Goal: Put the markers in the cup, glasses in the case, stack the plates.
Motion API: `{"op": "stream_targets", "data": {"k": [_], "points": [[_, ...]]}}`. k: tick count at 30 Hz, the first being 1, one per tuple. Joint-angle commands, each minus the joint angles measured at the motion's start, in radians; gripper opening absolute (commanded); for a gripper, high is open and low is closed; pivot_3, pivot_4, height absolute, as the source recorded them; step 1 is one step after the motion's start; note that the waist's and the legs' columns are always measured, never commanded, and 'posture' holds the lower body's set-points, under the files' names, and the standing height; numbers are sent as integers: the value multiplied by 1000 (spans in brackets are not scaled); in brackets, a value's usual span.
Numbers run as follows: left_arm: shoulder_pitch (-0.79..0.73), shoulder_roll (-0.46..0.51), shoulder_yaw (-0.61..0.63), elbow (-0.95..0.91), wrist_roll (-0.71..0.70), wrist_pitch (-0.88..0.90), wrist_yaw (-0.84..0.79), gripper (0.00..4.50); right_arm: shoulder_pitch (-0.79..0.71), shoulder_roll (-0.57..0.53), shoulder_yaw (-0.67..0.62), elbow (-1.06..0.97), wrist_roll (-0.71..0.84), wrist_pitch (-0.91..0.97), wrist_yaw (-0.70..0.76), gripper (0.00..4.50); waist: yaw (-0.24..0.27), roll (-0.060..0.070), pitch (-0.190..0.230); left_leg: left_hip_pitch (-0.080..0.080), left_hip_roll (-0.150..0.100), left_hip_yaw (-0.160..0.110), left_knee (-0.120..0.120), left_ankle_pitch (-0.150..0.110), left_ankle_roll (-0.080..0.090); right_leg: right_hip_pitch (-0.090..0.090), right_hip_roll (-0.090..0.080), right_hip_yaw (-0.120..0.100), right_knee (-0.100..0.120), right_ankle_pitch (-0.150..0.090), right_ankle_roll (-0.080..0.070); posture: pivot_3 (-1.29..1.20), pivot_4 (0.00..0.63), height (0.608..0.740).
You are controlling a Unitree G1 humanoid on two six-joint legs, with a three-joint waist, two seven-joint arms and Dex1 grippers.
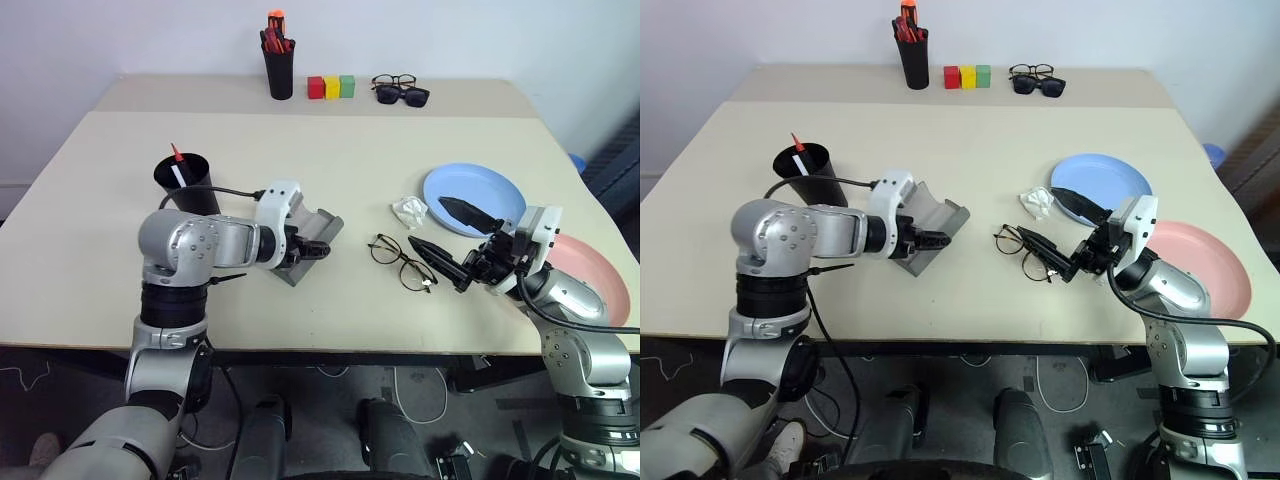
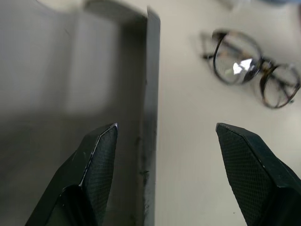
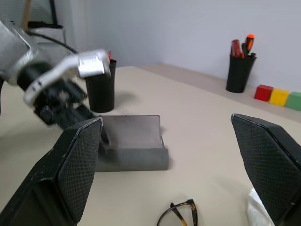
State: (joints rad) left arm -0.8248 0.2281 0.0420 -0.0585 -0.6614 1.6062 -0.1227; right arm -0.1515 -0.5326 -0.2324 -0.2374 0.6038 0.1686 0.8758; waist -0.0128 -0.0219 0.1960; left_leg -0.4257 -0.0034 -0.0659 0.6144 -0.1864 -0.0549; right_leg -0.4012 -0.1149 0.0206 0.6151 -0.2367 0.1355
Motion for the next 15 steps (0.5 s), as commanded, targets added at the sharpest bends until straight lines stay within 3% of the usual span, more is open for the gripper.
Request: {"op": "stream_targets", "data": {"k": [1, 2, 5, 10, 15], "points": [[-44, -32, -40, 78, 19, 8, 53, 3402, 11, -18, -36, -64, 22, 7, -18, 4500, 0, 0, 0, 0, 0, 0, 0, 0, 0, 0, 0, 0, 0, 0, 0, 0, 150, 740], [-51, -39, -48, 103, 26, 8, 64, 3402, 15, -19, -39, -70, 23, 9, -21, 4500, 1, 0, 0, 0, 0, 0, 0, 0, 0, 0, 0, 0, 0, 0, 0, 0, 150, 740], [-74, -54, -68, 164, 63, 8, 96, 2590, 26, -22, -47, -82, 25, 14, -29, 4500, 1, 0, 0, 0, 0, 0, 0, 0, 0, 0, 0, 0, 0, 0, 0, 0, 150, 740], [-101, -30, -118, 186, 66, 8, 65, 99, 47, -16, -54, -104, 24, 15, -46, 4500, 1, 0, 0, 0, 0, 0, 0, 0, 0, 0, 0, 0, -1, 0, 0, 0, 150, 740], [-116, 34, -199, 161, 81, 4, -19, 38, 57, -10, -49, -116, 21, 12, -63, 4500, -1, 0, 0, 0, 0, 0, -1, 0, 0, 0, 0, 0, -2, 0, 0, 0, 150, 740]]}}
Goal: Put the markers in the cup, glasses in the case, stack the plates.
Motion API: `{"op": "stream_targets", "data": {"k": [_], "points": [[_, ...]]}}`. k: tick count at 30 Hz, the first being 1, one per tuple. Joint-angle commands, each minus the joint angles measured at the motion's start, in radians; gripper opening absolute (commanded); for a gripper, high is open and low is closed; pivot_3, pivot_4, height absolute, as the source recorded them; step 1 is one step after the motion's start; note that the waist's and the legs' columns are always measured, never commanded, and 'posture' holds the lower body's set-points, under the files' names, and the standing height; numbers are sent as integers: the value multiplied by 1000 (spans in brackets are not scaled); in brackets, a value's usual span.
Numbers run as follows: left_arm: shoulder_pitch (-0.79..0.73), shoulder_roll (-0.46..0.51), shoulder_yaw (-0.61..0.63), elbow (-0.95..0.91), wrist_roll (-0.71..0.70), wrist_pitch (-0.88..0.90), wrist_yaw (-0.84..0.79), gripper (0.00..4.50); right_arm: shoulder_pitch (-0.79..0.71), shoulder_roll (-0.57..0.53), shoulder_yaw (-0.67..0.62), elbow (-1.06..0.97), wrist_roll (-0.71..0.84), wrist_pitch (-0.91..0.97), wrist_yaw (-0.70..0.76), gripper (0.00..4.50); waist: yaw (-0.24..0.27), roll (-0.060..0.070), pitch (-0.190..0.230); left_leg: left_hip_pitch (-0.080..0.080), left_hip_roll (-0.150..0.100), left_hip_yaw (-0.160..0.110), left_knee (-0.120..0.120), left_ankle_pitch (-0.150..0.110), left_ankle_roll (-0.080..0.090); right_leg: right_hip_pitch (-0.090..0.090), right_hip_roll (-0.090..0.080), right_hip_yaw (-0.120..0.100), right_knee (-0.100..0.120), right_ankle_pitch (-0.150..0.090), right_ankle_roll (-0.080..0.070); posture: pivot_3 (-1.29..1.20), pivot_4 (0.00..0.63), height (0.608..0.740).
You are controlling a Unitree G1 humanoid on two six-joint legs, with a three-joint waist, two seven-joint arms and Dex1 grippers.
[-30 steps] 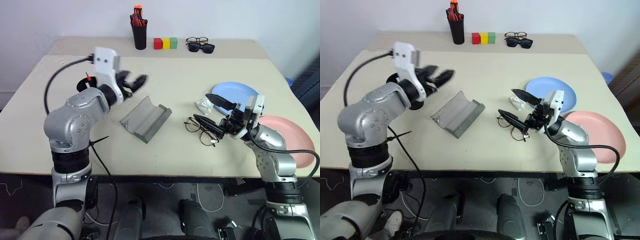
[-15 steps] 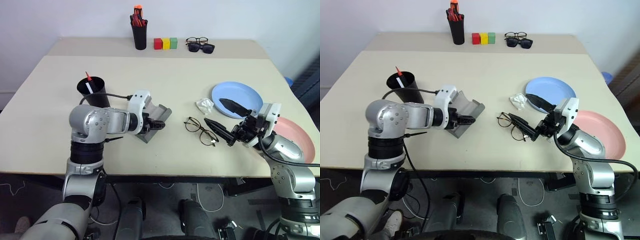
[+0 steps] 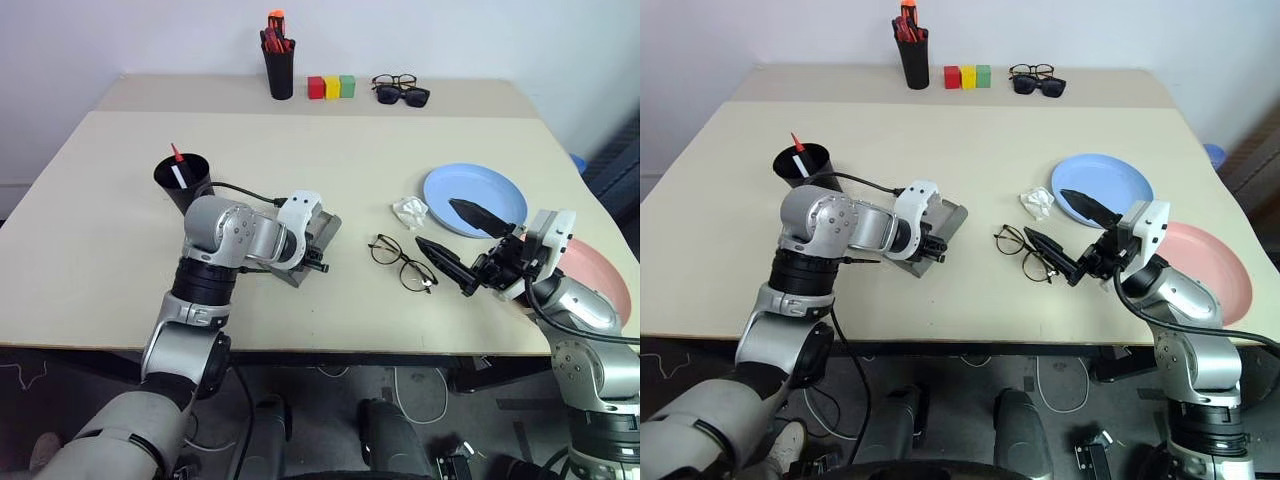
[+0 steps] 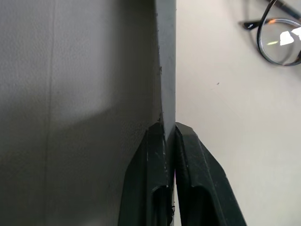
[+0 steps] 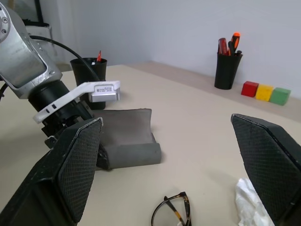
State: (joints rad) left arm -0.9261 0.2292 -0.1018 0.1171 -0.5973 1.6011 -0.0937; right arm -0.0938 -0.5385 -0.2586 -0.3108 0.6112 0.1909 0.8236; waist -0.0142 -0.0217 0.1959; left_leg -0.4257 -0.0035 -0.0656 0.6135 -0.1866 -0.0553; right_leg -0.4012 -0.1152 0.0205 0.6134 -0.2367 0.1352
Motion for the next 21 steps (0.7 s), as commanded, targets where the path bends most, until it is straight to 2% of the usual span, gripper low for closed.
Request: {"op": "stream_targets", "data": {"k": [1, 7, 10, 13, 16, 21], "points": [[-18, 45, -71, -18, 19, 5, -66, 38, -1, -3, -21, -43, 12, -11, -13, 4500, 0, 0, 0, 0, 0, 0, 0, 0, 0, 0, 0, 0, 0, 0, 0, 0, 150, 740], [-81, 246, -322, -13, 54, -166, -346, 38, -2, -2, -17, -39, 8, -17, -19, 4500, -1, 0, 0, 0, 0, 0, -1, 0, 0, -2, 0, 0, 0, 1, -1, 0, 150, 740], [-115, 325, -434, 7, 108, -280, -491, 38, -4, -1, -14, -37, 6, -19, -21, 4500, 0, 0, 0, -1, 0, 1, -1, 0, 0, -2, -1, 0, -1, 1, -2, 0, 150, 740], [-149, 401, -559, 46, 207, -468, -680, 38, -8, 1, -8, -34, 3, -20, -22, 4500, 1, 0, 0, -2, 0, 1, -2, 0, 0, -3, -2, 0, -2, 1, -2, 0, 150, 740], [-168, 428, -630, 98, 308, -645, -819, 38, -11, 2, -6, -32, 2, -22, -21, 4500, 2, 0, 0, -3, 0, 2, -3, 0, 0, -4, -2, 0, -2, 1, -2, 0, 150, 740], [-160, 421, -648, 166, 433, -885, -975, 38, -10, 1, -8, -34, 0, -23, -24, 4500, 5, 0, 0, -7, 0, 2, -2, 0, 1, -6, -2, 0, -3, 0, -2, 0, 150, 740]]}}
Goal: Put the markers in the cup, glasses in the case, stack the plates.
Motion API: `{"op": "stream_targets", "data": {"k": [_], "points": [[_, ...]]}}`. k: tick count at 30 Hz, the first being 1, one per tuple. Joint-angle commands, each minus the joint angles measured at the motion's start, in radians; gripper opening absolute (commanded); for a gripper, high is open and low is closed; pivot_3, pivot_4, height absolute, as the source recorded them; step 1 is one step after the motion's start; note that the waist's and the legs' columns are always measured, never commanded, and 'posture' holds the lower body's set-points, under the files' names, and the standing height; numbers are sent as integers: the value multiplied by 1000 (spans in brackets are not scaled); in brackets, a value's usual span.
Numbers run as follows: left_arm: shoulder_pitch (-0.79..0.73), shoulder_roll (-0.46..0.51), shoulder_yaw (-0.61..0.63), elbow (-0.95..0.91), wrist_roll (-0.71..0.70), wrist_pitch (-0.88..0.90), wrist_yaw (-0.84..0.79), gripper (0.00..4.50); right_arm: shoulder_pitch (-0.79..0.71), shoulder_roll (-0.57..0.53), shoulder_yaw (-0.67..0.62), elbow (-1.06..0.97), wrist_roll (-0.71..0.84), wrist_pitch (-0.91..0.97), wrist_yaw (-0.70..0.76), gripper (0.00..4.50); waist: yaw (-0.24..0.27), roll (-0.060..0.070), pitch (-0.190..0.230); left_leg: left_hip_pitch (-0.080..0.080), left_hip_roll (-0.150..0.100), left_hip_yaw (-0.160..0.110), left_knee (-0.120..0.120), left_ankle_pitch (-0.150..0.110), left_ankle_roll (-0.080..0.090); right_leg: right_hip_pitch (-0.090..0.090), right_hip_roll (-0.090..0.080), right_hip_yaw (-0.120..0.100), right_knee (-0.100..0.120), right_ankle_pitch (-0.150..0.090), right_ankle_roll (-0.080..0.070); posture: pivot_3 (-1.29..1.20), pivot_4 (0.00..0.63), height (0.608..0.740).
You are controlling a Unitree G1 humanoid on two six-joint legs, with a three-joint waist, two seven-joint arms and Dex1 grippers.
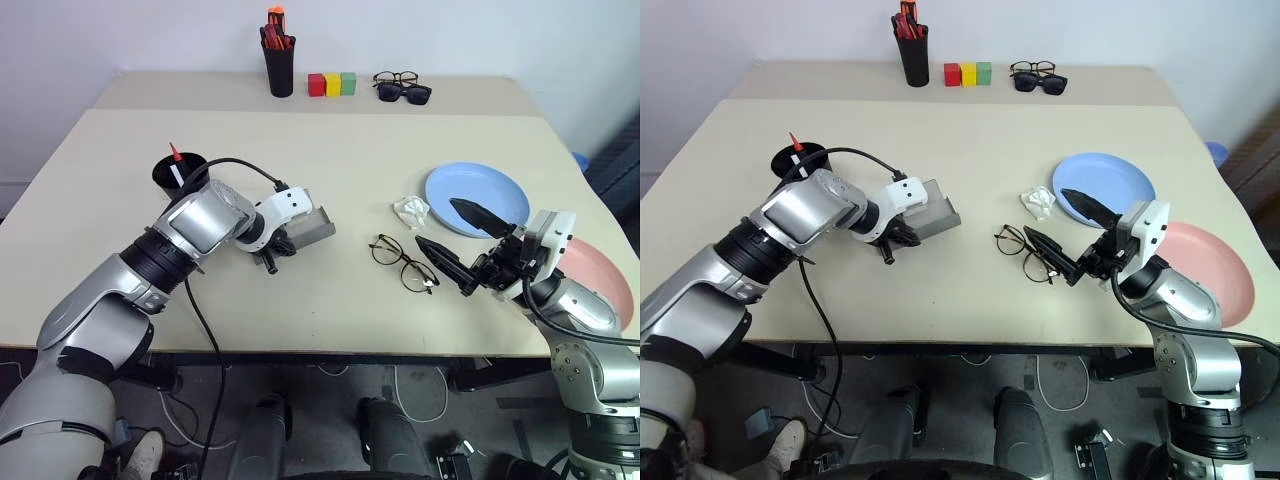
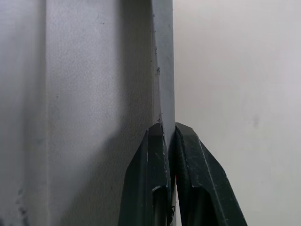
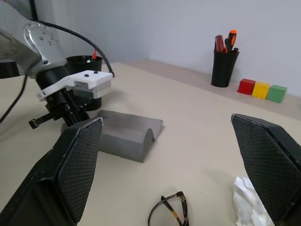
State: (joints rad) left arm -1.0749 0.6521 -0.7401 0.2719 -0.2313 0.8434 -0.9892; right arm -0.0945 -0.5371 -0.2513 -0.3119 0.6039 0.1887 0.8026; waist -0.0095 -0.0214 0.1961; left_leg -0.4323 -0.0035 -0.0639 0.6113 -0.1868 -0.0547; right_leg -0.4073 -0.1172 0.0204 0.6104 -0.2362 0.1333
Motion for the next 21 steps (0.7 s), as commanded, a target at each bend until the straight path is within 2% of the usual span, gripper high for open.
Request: {"op": "stream_targets", "data": {"k": [1, 9, 14, 21], "points": [[-7, -6, -4, 20, 87, -162, -95, 38, -9, -1, -16, -35, 8, -20, -3, 4500, 1, 0, 0, -1, 0, 0, 0, 0, 0, -1, 0, 0, 0, 0, 0, 0, 150, 740], [14, -36, 24, 73, 204, -348, -220, 38, 16, -8, -31, -52, 12, -17, -12, 4500, -1, 0, 0, -3, 0, 0, 1, 0, 1, -2, 0, 0, 1, 0, 0, 0, 150, 740], [13, -69, 57, 121, 249, -384, -240, 38, 26, -13, -37, -55, 14, -16, -11, 4500, -1, 0, 0, -3, 0, 0, 2, 0, 1, -2, 0, 0, 2, 0, 0, 0, 150, 740], [20, -124, 81, 98, 282, -374, -265, 38, 23, -33, -35, -37, 6, 15, -18, 4500, 1, 0, 0, -3, 0, 0, 3, 0, 1, -2, 0, 0, 3, 0, 1, 0, 150, 740]]}}
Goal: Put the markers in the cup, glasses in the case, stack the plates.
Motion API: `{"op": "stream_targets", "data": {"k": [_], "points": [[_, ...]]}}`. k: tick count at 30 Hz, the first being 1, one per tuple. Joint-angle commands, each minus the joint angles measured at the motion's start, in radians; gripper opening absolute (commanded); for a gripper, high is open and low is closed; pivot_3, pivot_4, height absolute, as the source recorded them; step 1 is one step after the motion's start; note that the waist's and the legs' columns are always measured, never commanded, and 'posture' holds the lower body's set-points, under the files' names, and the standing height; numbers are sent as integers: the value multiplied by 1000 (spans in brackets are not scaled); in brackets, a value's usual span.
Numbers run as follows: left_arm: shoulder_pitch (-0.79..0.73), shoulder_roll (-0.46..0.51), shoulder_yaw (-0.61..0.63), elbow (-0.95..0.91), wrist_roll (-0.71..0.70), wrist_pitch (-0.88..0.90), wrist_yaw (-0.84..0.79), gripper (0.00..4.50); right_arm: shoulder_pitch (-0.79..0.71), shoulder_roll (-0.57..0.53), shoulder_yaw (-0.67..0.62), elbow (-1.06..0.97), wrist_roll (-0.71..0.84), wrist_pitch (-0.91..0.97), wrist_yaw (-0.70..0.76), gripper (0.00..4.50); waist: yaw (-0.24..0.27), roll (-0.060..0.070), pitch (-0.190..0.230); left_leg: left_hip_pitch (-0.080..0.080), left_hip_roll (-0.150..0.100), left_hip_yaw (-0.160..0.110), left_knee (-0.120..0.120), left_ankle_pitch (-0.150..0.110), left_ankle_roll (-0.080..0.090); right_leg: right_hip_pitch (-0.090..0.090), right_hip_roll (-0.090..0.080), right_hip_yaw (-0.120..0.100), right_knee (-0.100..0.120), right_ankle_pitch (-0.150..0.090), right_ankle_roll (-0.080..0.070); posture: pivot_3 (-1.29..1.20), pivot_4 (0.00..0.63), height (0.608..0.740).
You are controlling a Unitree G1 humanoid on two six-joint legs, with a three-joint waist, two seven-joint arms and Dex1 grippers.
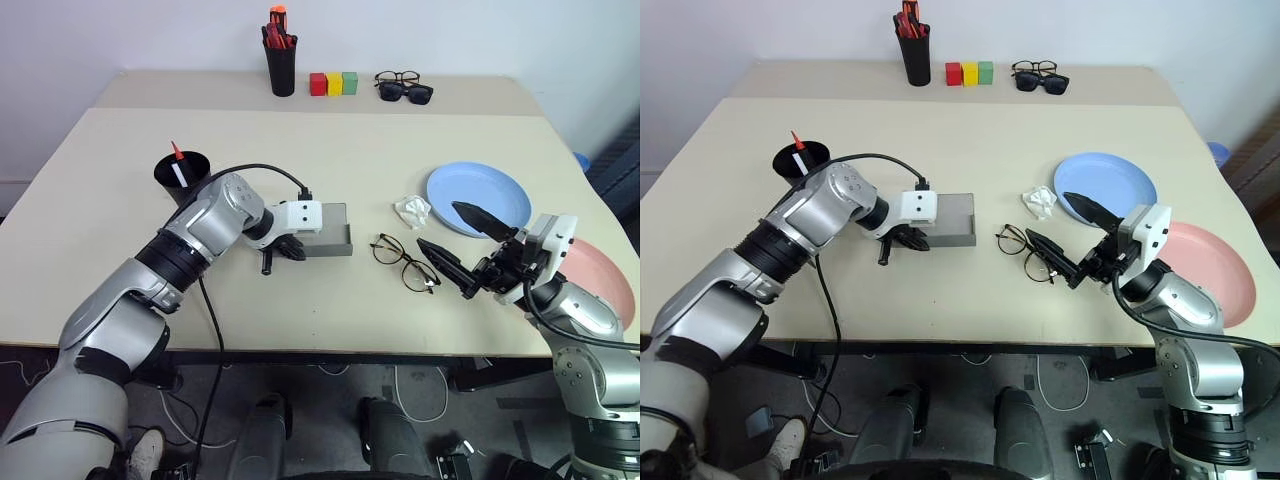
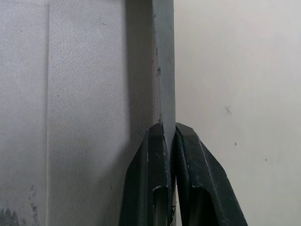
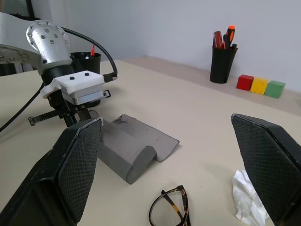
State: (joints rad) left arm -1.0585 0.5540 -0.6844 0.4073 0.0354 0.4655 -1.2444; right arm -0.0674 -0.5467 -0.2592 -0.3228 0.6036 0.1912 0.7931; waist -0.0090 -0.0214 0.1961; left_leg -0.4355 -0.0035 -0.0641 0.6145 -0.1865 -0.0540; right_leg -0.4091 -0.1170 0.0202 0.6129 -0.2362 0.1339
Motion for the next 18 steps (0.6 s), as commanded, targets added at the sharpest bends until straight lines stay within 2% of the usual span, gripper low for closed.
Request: {"op": "stream_targets", "data": {"k": [1, 11, 18], "points": [[4, -38, 29, -48, 16, 24, -12, 38, -2, -31, -25, -28, 3, 26, -15, 4500, 0, 0, 0, 0, 0, 0, 0, 0, 0, 0, 0, 0, 0, 0, 0, 0, 150, 740], [0, -126, 49, -95, 40, 142, 13, 38, 33, -58, -32, -14, -4, 34, 6, 4500, -4, 0, 0, 0, 0, 0, 0, 0, 0, 0, 0, 0, 1, 0, 0, 0, 150, 740], [-2, -146, 67, -105, 52, 215, 38, 38, 41, -52, -29, -4, -17, 16, 17, 4500, -3, 0, 0, 1, 0, 0, 1, 0, 0, 0, 0, 0, 2, 0, 1, 0, 150, 740]]}}
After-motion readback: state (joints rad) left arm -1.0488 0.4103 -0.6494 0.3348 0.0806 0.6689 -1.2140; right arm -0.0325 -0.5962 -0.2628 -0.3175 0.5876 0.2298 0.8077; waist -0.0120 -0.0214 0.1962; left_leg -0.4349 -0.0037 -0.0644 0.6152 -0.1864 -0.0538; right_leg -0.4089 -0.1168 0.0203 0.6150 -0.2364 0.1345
